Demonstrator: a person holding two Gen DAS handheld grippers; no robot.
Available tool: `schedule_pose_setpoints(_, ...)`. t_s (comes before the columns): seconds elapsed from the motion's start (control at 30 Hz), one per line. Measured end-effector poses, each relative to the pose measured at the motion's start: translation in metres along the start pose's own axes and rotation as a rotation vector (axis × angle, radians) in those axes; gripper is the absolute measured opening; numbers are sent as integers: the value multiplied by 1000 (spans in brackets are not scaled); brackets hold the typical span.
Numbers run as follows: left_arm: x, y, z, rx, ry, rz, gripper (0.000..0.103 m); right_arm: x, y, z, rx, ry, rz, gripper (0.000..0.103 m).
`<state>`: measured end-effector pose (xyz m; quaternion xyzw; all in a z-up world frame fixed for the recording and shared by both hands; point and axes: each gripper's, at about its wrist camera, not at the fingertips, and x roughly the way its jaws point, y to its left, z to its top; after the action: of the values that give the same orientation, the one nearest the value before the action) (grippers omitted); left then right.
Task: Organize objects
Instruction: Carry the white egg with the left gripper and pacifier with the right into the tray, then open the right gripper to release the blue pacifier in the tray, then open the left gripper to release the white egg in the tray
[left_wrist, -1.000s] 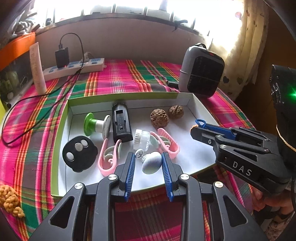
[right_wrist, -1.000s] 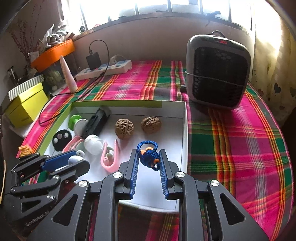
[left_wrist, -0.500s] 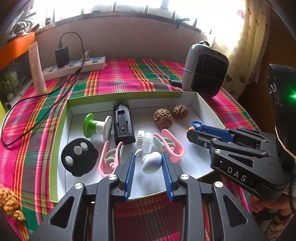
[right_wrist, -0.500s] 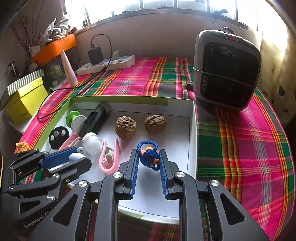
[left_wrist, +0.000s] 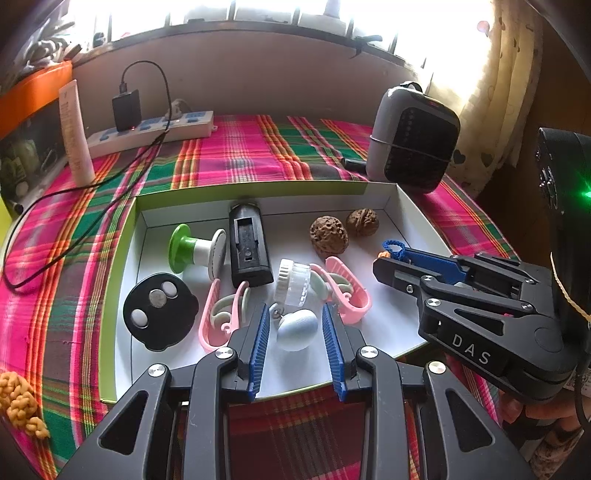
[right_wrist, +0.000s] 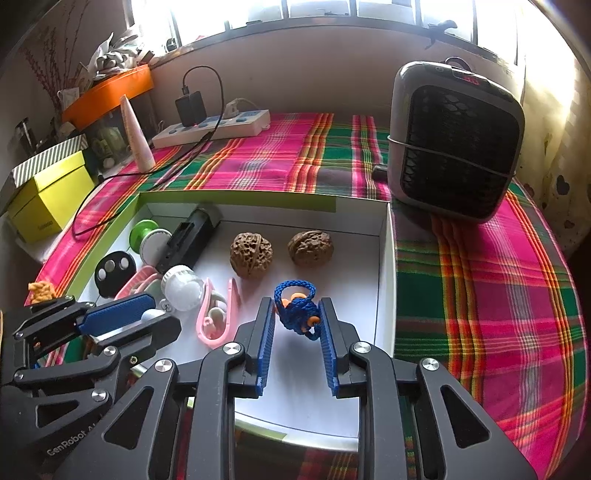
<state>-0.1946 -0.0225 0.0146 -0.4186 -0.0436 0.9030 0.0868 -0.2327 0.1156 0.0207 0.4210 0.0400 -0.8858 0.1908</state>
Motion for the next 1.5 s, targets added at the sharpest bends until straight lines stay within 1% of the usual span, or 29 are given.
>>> schedule_pose_setpoints(0.07,0,0,0,-1,0,1,28,0,0,0,3,0,1,26)
schedule_pose_setpoints(0.2,-1,1,0,-3,-1,3,28,-2,1,-1,3,-11,11,37)
schedule_pose_setpoints(0.3,-4,2,-2,-3,-6,6,30,-3,2,-1,0,-16,6,39)
schedule_pose_setpoints(0.57,-11,0,-4,-1,-19,22,33,-12,0,-4,24,-30,3,40)
schedule_pose_setpoints(0.67,-17,-2,-7,2,-35,39,33,-18,1,-7,28,-40,-3,40)
schedule_pose_setpoints(0.73,-21,-4,-9,1,-41,42,33,-23,3,-8,30,-49,0,40)
schedule_pose_setpoints(0.87,-29,-6,-12,7,-57,60,33,-32,9,-12,16,-69,-11,45)
schedule_pose_setpoints(0.93,-35,-8,-14,14,-72,67,34,-38,11,-13,19,-79,-8,45)
schedule_pose_setpoints(1.17,-50,-9,-23,5,-90,98,34,-55,20,-23,15,-108,-17,45)
schedule_pose_setpoints(1.5,-61,-8,-42,-13,-71,126,34,-67,31,-49,24,-96,-25,45)
